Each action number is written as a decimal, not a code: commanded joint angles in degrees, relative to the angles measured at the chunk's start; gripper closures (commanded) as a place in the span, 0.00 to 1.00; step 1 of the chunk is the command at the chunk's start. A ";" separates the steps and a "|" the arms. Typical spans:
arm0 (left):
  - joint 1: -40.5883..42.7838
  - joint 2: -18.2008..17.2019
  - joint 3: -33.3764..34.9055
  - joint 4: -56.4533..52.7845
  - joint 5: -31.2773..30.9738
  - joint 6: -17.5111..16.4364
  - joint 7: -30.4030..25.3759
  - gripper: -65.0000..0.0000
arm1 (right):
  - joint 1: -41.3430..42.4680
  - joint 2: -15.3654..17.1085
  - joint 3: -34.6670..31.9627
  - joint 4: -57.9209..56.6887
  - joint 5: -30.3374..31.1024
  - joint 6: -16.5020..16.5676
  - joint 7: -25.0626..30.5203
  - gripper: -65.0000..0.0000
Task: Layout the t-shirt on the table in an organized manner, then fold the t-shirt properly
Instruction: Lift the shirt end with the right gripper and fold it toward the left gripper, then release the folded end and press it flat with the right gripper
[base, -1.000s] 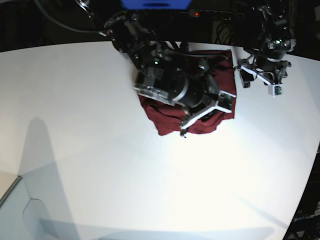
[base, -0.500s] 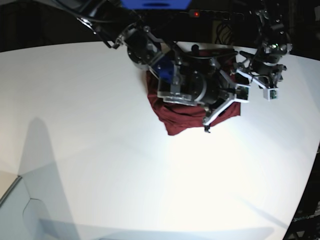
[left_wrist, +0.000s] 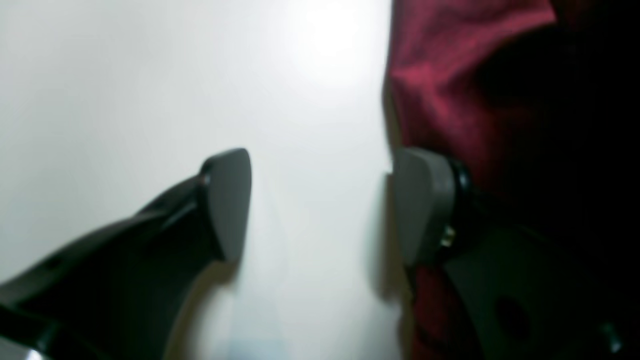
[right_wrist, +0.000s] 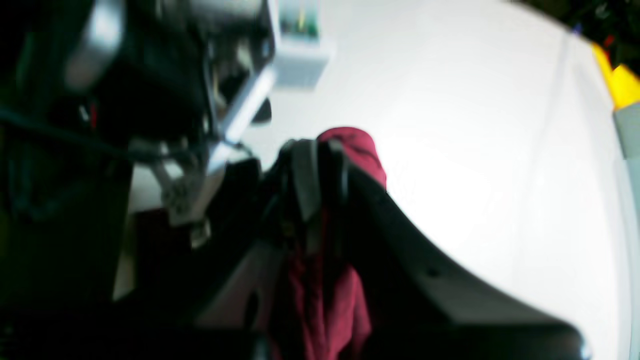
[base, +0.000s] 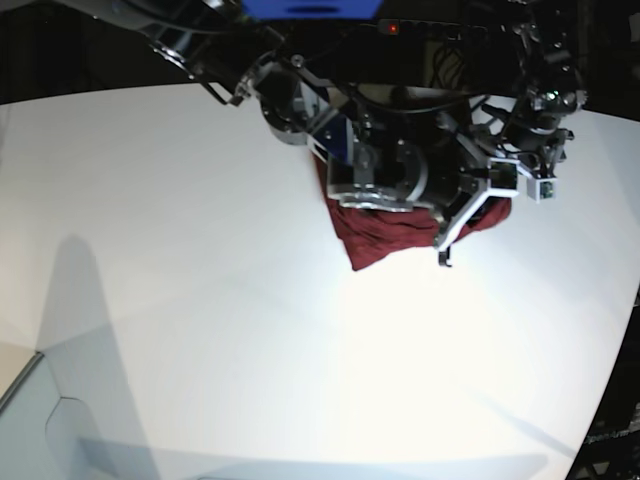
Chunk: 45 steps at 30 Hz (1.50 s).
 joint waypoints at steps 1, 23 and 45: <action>-0.05 -0.32 -0.16 0.97 -0.56 -0.04 -0.95 0.34 | 1.01 -1.06 0.09 1.16 0.86 -0.23 1.85 1.00; -0.05 -0.32 -0.25 1.32 -0.56 -0.04 -0.95 0.34 | 1.01 -1.06 1.58 -2.62 0.77 -0.23 6.60 0.63; 3.82 -0.93 -8.25 7.03 -0.64 -0.65 -0.95 0.34 | -14.37 -0.71 21.10 4.94 0.50 -0.23 6.07 0.62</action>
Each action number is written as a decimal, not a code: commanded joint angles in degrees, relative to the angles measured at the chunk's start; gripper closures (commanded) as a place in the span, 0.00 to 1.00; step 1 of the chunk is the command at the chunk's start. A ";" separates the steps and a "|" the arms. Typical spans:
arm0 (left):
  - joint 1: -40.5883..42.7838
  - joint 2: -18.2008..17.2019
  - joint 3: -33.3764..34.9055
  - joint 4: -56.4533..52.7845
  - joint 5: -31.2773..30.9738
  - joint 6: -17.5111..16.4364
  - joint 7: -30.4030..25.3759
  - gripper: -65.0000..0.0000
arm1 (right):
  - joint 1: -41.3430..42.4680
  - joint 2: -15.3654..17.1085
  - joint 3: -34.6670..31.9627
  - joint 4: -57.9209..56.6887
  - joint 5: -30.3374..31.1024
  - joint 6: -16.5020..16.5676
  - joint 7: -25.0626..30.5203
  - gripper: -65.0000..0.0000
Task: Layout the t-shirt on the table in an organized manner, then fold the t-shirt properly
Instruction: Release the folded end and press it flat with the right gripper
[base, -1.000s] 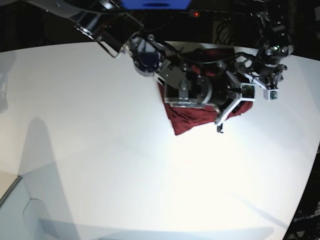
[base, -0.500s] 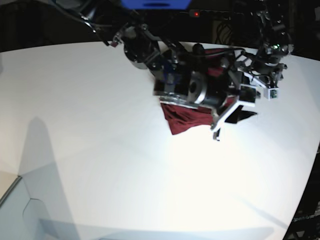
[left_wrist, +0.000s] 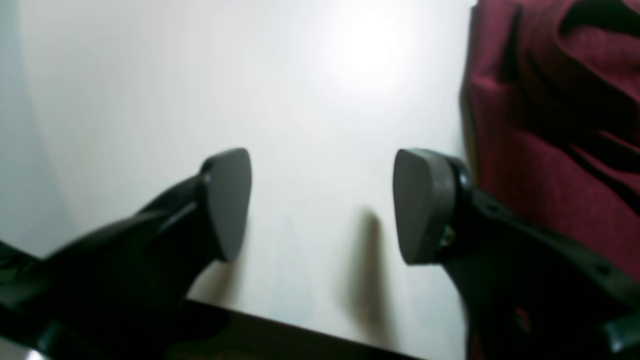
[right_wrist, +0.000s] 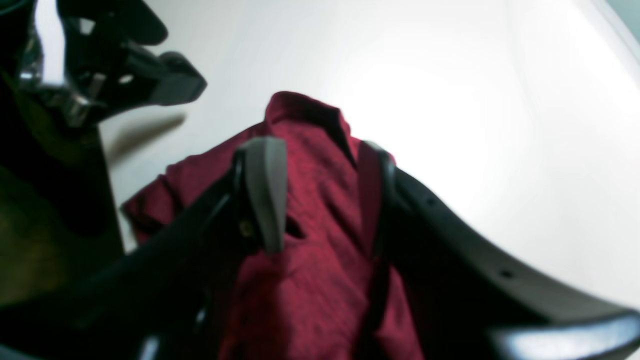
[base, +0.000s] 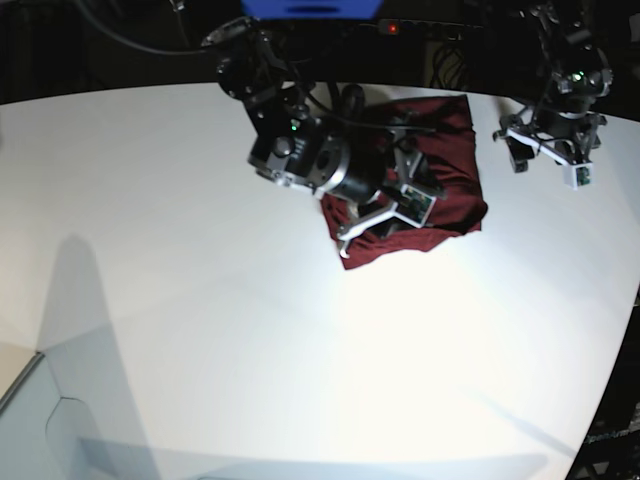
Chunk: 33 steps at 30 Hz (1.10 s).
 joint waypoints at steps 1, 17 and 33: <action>-0.14 -0.67 -0.76 0.98 -0.23 -0.15 -0.97 0.34 | 0.51 -0.12 0.16 -0.12 0.77 -0.25 1.35 0.62; -1.37 -2.52 -0.84 -3.94 -0.23 -0.15 -1.41 0.34 | 0.16 2.95 0.33 -4.95 0.77 -0.25 1.35 0.62; -2.69 -2.43 -0.49 -6.49 -0.23 -0.15 -1.41 0.34 | -0.19 2.95 -0.46 -7.32 0.85 -0.25 1.79 1.00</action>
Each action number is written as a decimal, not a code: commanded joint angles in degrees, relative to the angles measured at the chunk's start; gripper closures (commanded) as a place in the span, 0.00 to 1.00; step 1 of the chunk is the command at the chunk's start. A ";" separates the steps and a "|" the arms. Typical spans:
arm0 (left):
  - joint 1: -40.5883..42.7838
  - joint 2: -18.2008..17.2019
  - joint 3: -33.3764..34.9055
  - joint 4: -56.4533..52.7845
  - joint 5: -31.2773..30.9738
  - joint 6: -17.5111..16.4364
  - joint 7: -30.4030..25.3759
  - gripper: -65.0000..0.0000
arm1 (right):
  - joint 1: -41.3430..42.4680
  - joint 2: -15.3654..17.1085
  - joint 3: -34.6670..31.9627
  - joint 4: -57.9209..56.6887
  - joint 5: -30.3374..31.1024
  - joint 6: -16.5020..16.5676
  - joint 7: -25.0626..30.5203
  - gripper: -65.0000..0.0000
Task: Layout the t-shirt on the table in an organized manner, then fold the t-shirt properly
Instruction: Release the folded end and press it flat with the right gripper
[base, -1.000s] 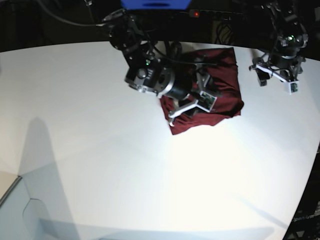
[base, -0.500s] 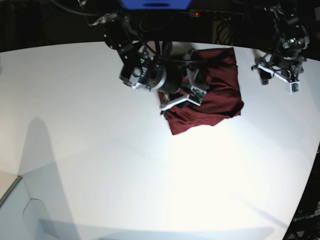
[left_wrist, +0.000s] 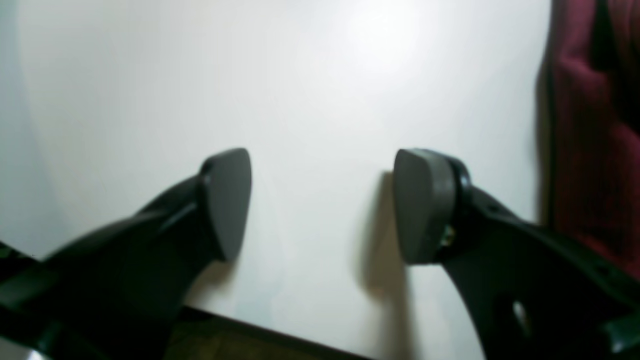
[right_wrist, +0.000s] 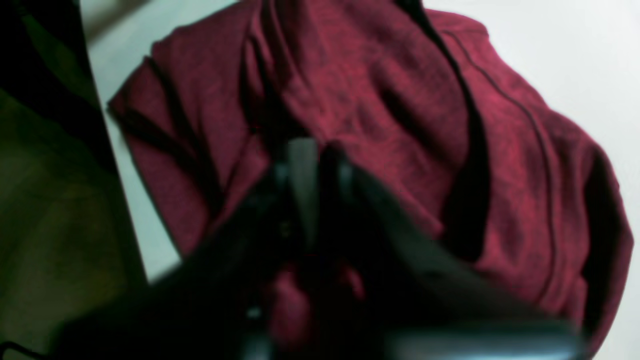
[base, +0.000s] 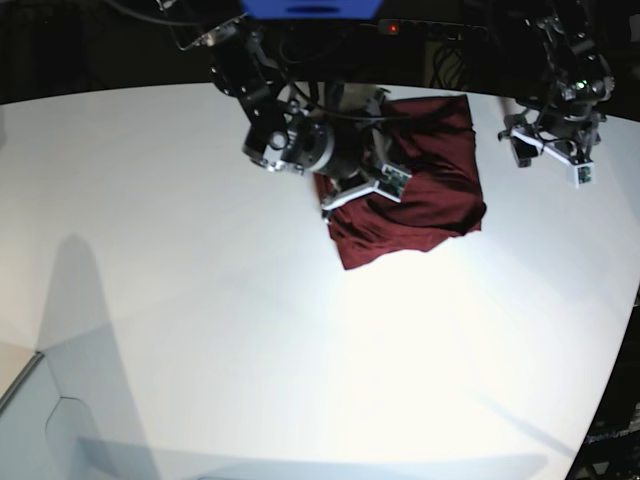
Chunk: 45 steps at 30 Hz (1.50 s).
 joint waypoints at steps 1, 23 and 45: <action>-0.15 -0.57 -0.16 0.92 -0.42 -0.02 -0.98 0.34 | 0.55 -0.70 -0.96 1.57 0.92 -0.23 1.60 1.00; 0.90 -2.33 -0.60 2.94 -0.60 -0.11 -0.54 0.34 | -6.22 -0.26 -16.79 12.30 0.92 -0.23 1.16 1.00; 0.55 1.10 -13.79 16.74 -1.04 -10.83 -0.54 0.33 | -8.33 2.12 -6.50 18.98 0.83 -0.23 1.16 0.53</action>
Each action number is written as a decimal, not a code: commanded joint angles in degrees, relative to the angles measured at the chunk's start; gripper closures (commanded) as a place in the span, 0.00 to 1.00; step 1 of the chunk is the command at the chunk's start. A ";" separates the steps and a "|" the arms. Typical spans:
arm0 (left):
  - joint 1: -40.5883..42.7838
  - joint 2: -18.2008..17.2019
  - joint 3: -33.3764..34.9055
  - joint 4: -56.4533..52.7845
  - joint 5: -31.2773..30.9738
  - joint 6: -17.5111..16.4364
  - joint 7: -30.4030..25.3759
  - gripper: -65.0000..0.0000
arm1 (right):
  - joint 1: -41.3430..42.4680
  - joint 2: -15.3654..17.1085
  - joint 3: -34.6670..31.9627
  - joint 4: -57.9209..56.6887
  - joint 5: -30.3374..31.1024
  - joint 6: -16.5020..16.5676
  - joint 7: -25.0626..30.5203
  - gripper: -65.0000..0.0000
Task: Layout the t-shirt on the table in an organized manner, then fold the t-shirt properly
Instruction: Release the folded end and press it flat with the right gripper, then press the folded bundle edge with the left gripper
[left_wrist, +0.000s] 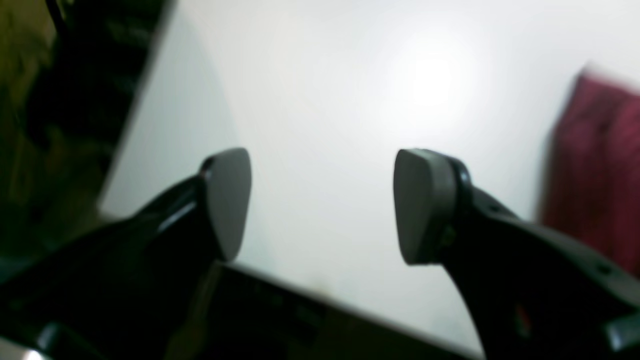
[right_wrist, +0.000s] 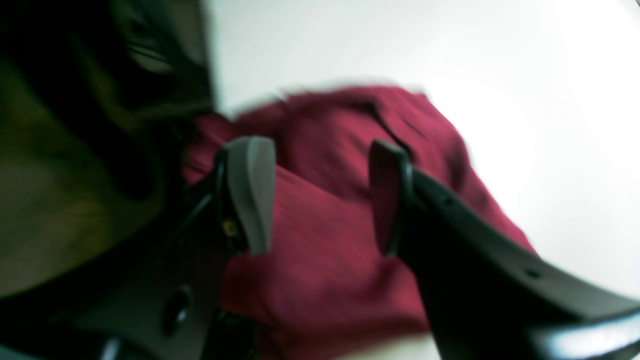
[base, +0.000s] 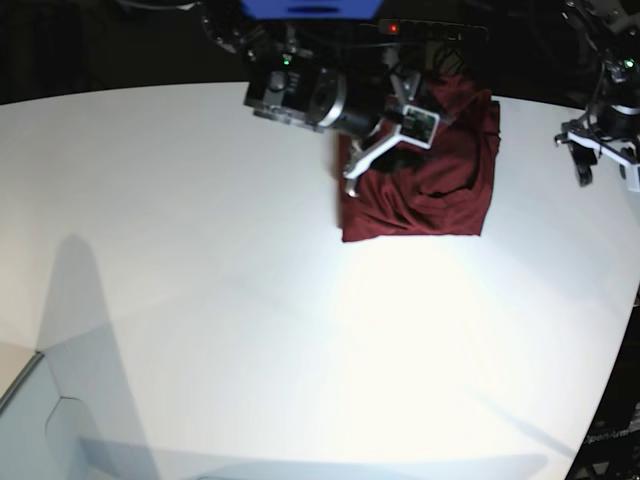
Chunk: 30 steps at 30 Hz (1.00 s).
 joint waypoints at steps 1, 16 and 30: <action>-1.29 0.45 1.08 1.82 -0.41 -0.39 -1.02 0.33 | 0.02 -0.59 1.46 1.74 1.05 -0.25 1.68 0.53; -6.92 1.86 29.47 -2.05 11.55 0.14 -0.93 0.33 | -4.29 -0.51 25.46 3.67 1.14 -0.25 1.68 0.53; -9.38 -0.08 30.62 -12.07 15.15 -0.30 -1.02 0.33 | -5.87 -0.51 29.42 3.67 1.14 -0.25 1.68 0.53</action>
